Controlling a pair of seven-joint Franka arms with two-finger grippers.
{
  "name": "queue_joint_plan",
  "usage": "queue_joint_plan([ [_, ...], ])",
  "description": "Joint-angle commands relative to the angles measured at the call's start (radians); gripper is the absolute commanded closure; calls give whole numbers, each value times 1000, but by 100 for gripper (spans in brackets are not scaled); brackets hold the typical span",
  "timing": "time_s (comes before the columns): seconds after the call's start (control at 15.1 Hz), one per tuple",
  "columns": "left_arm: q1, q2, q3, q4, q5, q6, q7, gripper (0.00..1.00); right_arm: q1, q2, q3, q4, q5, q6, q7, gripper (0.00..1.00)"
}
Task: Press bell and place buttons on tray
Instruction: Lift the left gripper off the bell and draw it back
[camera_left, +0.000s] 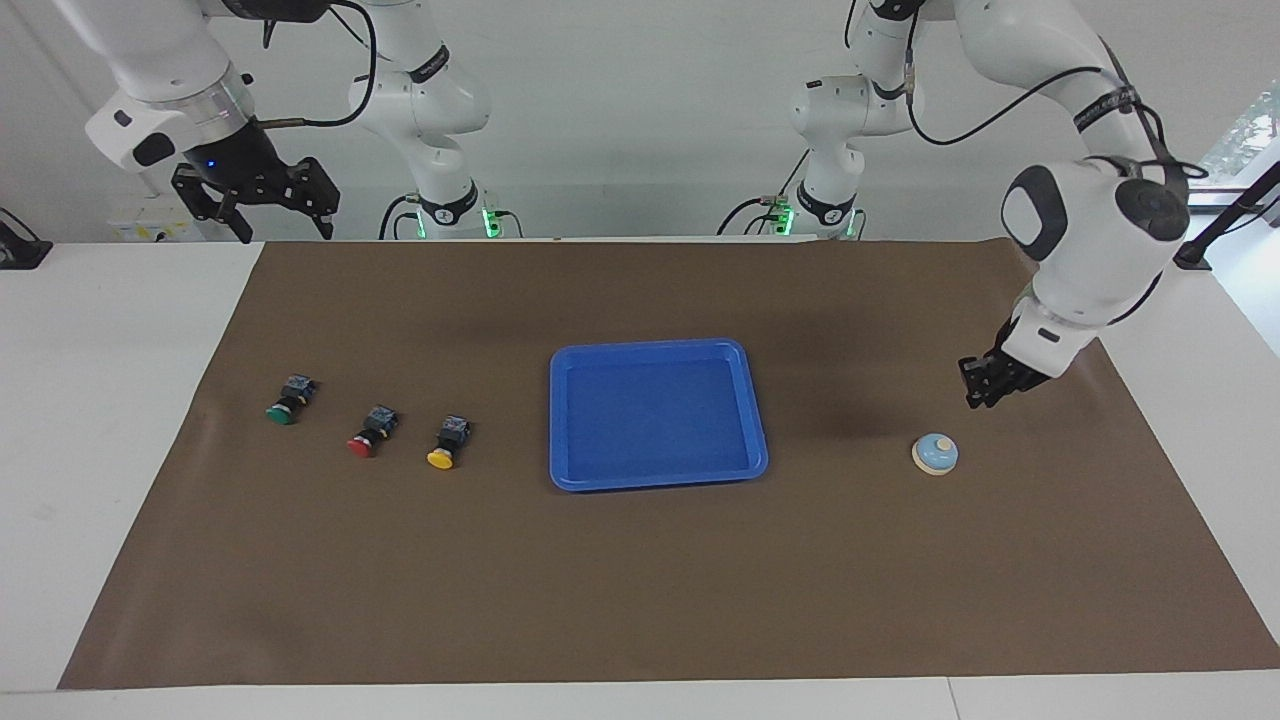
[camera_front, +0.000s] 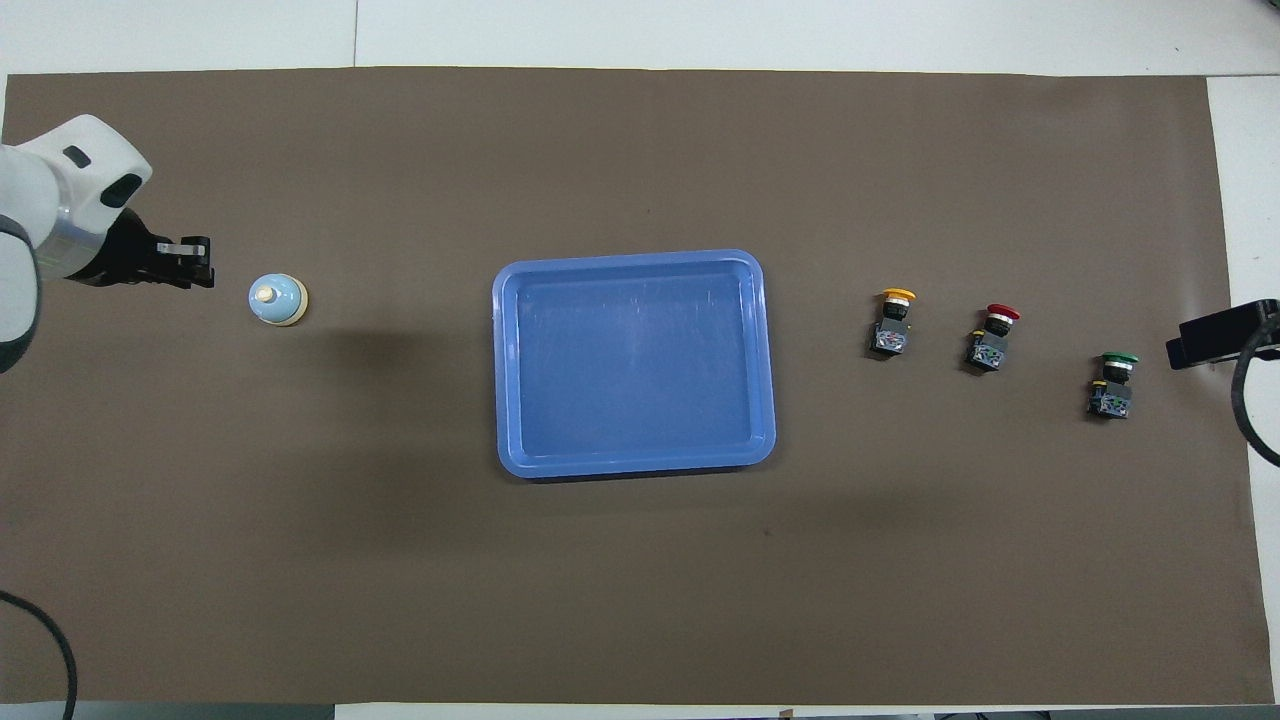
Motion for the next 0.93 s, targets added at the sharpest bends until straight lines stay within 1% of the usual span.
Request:
queue_joint_plan([
  [0.0,-10,-112,2,-24,8,-66,1,0,-26,-16,3,-6,3,-31,5,0],
  [0.13,-13,-170,-3,-18,8,-129,1,0,-26,-18,3,-6,3,-43,6,0],
  [0.2,-13,-184,-6,-13,8,-145,2,0,-23,-18,3,-6,3,-60,8,0],
  [0.4,-16,-180,-11,71,10,-298,2,0,-18,-18,5,-6,3,-66,6,0],
  [0.53,-16,-174,-11,82,8,-301,5,0,-24,-33,5,-6,3,-68,5,0],
  [0.73,-16,-180,-11,73,8,-306,7,0,-27,-41,5,-8,4,-68,3,0],
  [0.86,-18,-184,-12,65,8,-309,9,0,-23,-52,5,-35,4,-54,9,0],
])
